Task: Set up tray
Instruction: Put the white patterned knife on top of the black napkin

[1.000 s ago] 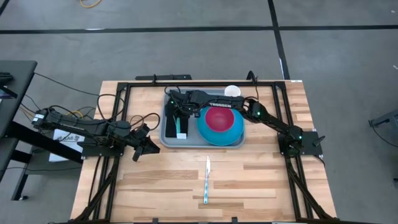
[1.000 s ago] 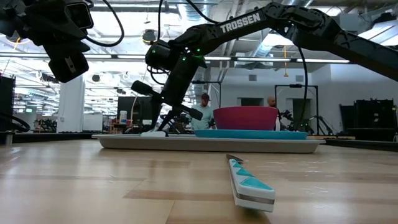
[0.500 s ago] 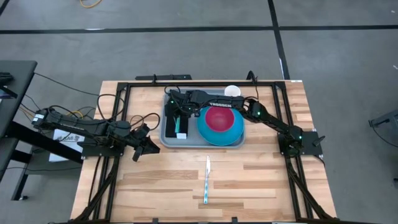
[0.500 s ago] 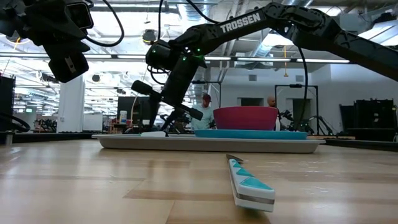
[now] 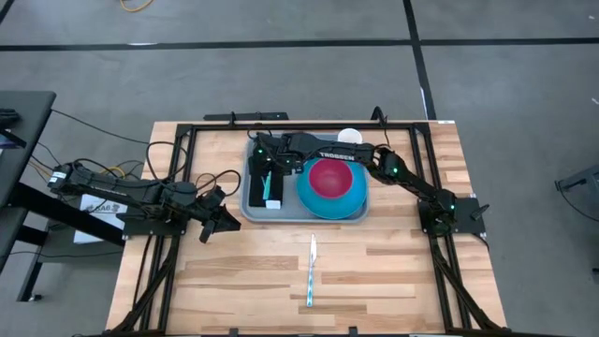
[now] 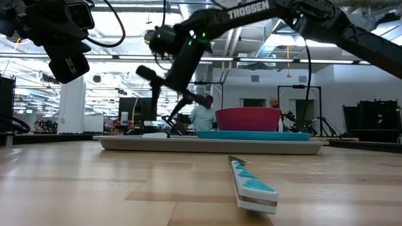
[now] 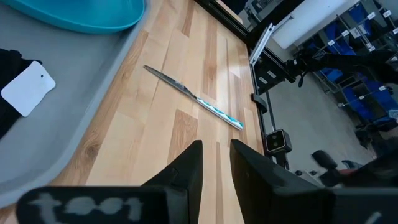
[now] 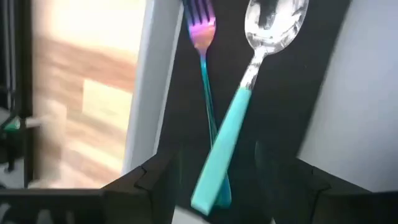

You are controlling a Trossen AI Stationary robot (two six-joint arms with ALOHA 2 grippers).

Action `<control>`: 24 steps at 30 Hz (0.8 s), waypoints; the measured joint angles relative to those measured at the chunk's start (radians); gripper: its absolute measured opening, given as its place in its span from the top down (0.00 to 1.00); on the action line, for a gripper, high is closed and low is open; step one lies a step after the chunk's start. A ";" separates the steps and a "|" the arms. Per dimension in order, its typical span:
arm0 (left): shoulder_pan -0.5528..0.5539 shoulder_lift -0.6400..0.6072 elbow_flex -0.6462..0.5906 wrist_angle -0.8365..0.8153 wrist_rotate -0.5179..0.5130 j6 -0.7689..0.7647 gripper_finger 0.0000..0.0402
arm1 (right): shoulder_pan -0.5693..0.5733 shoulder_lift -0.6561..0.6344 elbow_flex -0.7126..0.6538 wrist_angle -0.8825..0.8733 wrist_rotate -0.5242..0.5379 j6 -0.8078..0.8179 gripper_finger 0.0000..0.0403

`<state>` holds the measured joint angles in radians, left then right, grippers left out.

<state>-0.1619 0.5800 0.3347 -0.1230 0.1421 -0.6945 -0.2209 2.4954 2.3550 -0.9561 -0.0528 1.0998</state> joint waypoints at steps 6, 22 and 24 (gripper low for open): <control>0.000 0.000 0.000 0.000 -0.004 0.000 0.83 | 0.060 -0.100 0.000 -0.099 0.020 -0.035 0.54; 0.000 0.000 0.000 -0.002 -0.016 0.009 0.83 | 0.491 -0.259 0.000 -0.308 0.186 0.377 0.59; 0.000 0.000 0.000 -0.002 -0.016 0.013 0.83 | 0.556 -0.259 0.000 -0.362 0.186 0.486 0.59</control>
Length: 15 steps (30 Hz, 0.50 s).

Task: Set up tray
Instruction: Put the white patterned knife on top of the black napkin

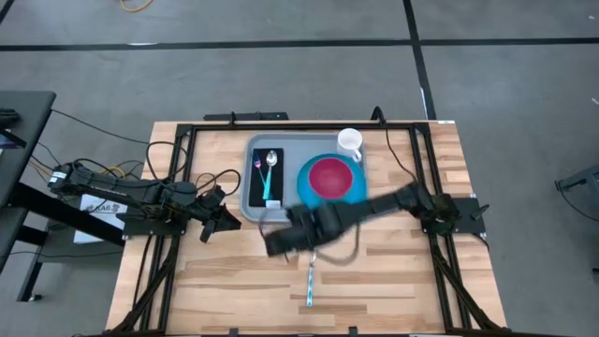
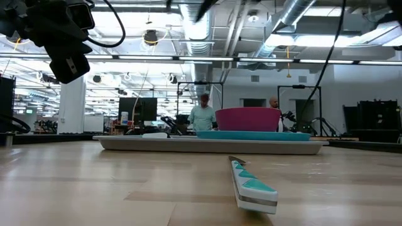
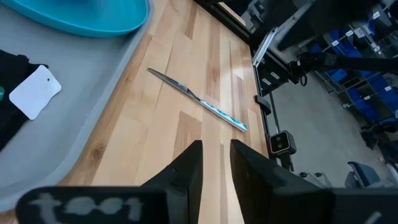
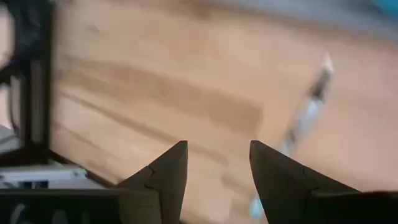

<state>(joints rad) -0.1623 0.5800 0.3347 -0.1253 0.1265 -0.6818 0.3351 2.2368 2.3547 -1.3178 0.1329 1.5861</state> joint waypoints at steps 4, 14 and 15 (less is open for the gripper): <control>0.000 0.000 0.000 0.000 0.000 0.023 0.83 | 0.108 0.006 0.000 -0.083 -0.002 0.228 0.60; 0.000 0.000 0.000 0.000 -0.006 0.024 0.83 | 0.191 0.009 -0.125 -0.039 -0.082 0.430 0.60; 0.000 0.000 0.000 0.000 -0.006 0.024 0.83 | 0.187 0.009 -0.147 -0.019 -0.083 0.428 0.60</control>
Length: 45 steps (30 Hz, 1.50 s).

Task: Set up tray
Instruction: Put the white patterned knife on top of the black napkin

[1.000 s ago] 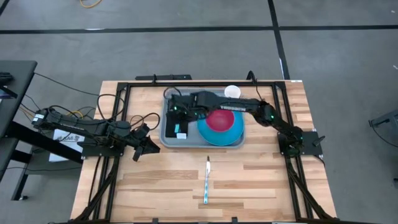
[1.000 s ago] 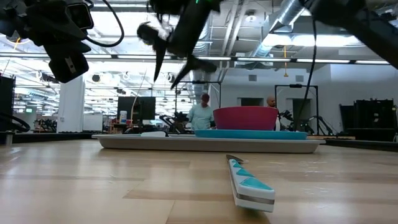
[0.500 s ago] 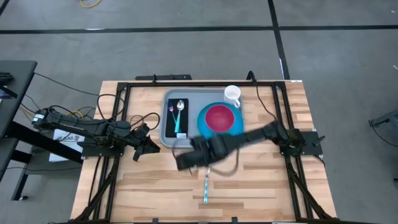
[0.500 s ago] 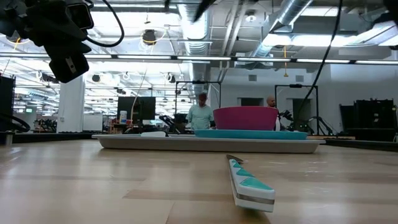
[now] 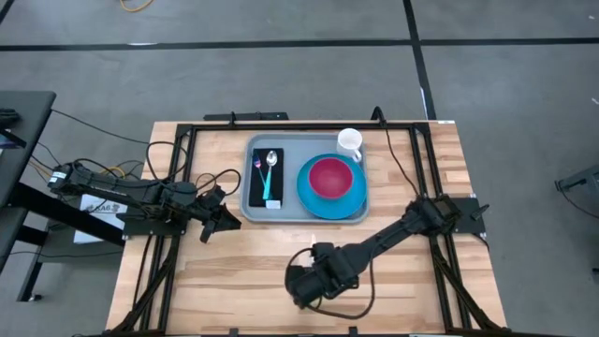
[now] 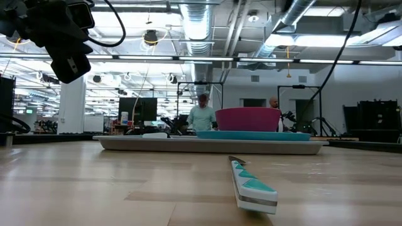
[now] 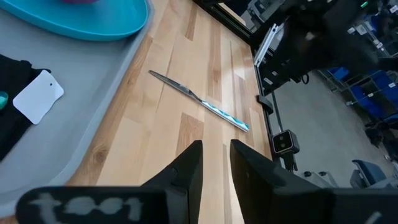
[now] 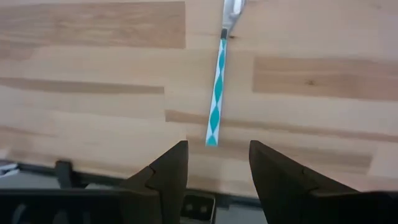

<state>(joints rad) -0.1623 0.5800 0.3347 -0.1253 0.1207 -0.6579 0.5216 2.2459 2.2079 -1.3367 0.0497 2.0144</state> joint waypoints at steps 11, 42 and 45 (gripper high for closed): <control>0.000 0.000 0.000 0.001 -0.001 -0.008 0.83 | -0.034 0.000 -0.192 0.197 -0.022 -0.051 0.60; 0.000 0.000 0.000 0.000 -0.003 -0.008 0.83 | -0.079 0.019 -0.478 0.516 -0.079 -0.082 0.61; 0.000 0.000 0.000 0.000 -0.004 -0.008 0.83 | -0.081 0.047 -0.476 0.534 -0.126 -0.103 0.63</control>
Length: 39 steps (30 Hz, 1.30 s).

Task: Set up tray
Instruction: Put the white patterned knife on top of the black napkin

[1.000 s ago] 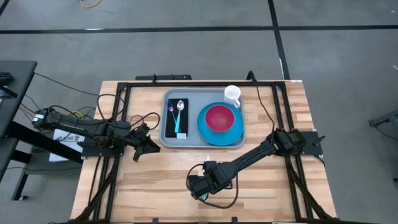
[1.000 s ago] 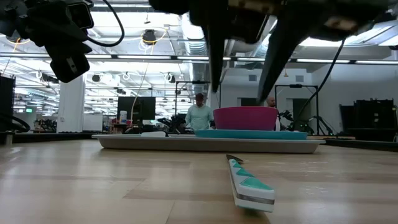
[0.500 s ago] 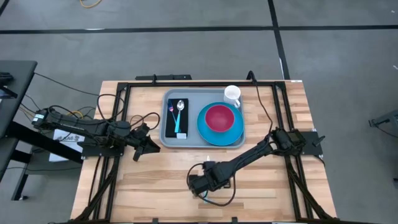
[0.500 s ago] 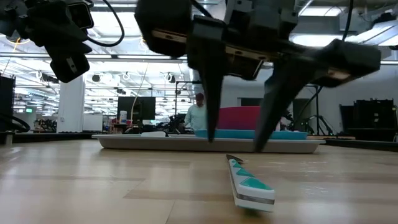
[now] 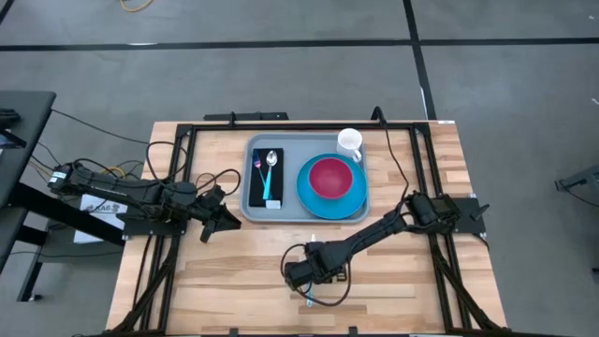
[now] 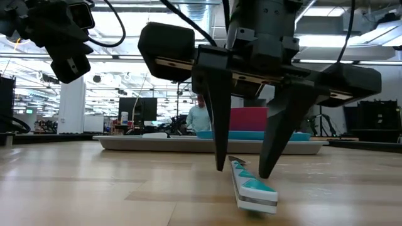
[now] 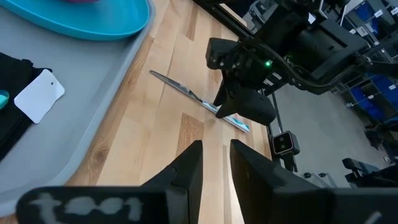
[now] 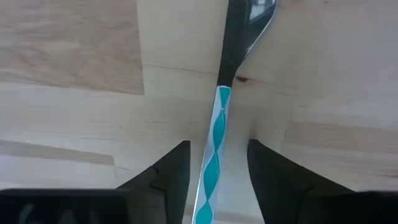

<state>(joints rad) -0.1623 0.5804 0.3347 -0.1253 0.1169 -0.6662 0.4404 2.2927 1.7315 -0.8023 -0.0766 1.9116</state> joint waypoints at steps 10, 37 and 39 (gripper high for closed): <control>0.000 0.000 0.000 0.000 -0.008 0.000 0.83 | -0.011 0.006 0.008 -0.023 -0.016 -0.026 0.82; 0.000 0.000 0.000 -0.023 -0.026 0.002 0.83 | -0.139 0.020 0.233 -0.087 0.121 -0.272 0.97; 0.000 0.000 0.000 -0.031 -0.026 -0.007 0.83 | -0.158 0.019 0.272 -0.099 0.132 -0.313 0.97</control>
<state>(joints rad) -0.1623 0.5804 0.3347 -0.1567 0.0906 -0.6734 0.2820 2.3118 2.0033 -0.9011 0.0551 1.5985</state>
